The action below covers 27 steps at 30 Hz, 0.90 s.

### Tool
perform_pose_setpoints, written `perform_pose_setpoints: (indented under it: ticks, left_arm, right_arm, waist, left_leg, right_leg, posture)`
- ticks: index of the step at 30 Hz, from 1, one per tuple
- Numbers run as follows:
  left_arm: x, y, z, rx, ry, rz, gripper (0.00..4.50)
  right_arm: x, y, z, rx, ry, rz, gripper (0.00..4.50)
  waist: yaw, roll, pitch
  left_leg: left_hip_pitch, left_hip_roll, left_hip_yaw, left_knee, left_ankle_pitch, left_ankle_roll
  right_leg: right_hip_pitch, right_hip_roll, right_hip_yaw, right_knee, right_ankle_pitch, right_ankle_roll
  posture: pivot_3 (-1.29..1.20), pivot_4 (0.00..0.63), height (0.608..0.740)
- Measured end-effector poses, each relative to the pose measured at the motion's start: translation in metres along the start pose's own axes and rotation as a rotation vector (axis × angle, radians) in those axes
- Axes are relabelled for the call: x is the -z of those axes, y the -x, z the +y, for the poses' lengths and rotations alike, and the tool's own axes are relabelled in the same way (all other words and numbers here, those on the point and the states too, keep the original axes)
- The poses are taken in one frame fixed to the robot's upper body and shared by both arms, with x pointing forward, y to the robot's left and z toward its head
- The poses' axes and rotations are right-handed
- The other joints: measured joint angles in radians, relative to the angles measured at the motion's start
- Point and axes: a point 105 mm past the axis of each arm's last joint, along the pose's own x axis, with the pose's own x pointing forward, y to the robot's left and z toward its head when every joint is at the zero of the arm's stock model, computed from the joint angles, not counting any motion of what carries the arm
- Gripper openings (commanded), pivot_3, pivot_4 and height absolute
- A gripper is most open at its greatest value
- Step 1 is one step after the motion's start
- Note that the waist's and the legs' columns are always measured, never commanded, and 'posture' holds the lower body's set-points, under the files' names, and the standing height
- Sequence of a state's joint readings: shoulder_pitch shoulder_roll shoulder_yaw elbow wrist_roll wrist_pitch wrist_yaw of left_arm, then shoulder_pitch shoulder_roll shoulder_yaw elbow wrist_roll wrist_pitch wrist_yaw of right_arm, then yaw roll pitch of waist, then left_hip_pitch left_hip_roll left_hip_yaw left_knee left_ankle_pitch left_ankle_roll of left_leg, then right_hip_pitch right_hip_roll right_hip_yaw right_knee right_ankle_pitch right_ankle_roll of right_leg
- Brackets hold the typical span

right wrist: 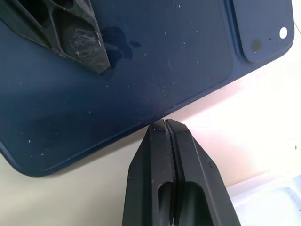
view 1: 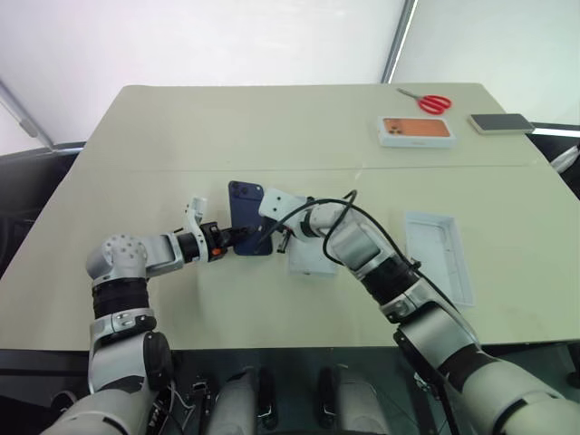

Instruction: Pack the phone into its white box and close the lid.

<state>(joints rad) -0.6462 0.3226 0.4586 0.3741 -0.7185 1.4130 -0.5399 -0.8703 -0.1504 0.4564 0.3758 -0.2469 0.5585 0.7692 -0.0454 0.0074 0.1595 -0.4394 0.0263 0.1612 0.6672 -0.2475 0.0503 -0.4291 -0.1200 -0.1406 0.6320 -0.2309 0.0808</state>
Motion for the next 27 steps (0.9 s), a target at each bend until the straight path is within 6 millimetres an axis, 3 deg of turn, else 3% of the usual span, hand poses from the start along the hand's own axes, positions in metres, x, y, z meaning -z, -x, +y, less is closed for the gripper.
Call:
perform_pose_setpoints:
  ticks: [5, 9, 14, 21, 27]
  left_arm:
    - [-0.005, 0.005, 0.001, 0.034, 0.046, -0.046, 0.04]
    - [-0.008, 0.007, -0.001, 0.086, 0.093, -0.085, 0.0]
    - [-0.011, 0.009, -0.001, 0.1, 0.107, -0.111, 0.0]
    - [-0.016, 0.017, -0.005, 0.101, 0.07, -0.116, 0.0]
    - [-0.016, 0.015, -0.009, 0.102, 0.032, -0.115, 0.0]
  right_arm:
    - [-0.012, 0.008, -0.006, -0.02, -0.135, -0.128, 0.01]
    - [-0.03, 0.026, -0.013, -0.084, -0.278, -0.276, 1.8]
    - [-0.027, 0.051, -0.007, -0.162, -0.282, -0.342, 4.43]
    - [0.018, 0.096, 0.024, -0.334, -0.124, -0.215, 4.47]
    - [0.052, 0.102, 0.032, -0.34, 0.011, -0.058, 4.47]
  waist:
    - [-0.001, 0.0, 0.0]
    - [0.0, 0.0, 0.0]
    - [0.003, -0.003, 0.002]
    - [0.004, -0.007, 0.006]
    - [0.007, -0.009, 0.007]
  left_leg:
    - [0.0, 0.0, 0.0, 0.0, 0.0, 0.0]
    - [0.0, 0.001, 0.0, 0.0, 0.001, 0.001]
    - [0.0, 0.0, -0.001, 0.0, 0.0, 0.0]
    - [-0.002, 0.0, -0.001, 0.0, 0.0, -0.001]
    - [-0.002, 0.001, -0.001, 0.0, 0.0, -0.001]
  right_leg:
    - [0.0, 0.001, 0.0, 0.0, 0.0, 0.0]
    - [0.0, 0.001, 0.0, 0.0, 0.0, 0.0]
    - [0.0, 0.0, 0.001, -0.001, 0.0, 0.0]
    - [-0.002, -0.002, 0.0, -0.001, 0.0, 0.0]
    - [-0.002, -0.002, 0.0, -0.001, 0.0, -0.001]
  posture:
    - [0.0, 0.15, 0.738]
    - [0.0, 0.15, 0.738]
    - [0.0, 0.15, 0.738]
    - [0.0, 0.15, 0.738]
    - [0.0, 0.15, 0.738]
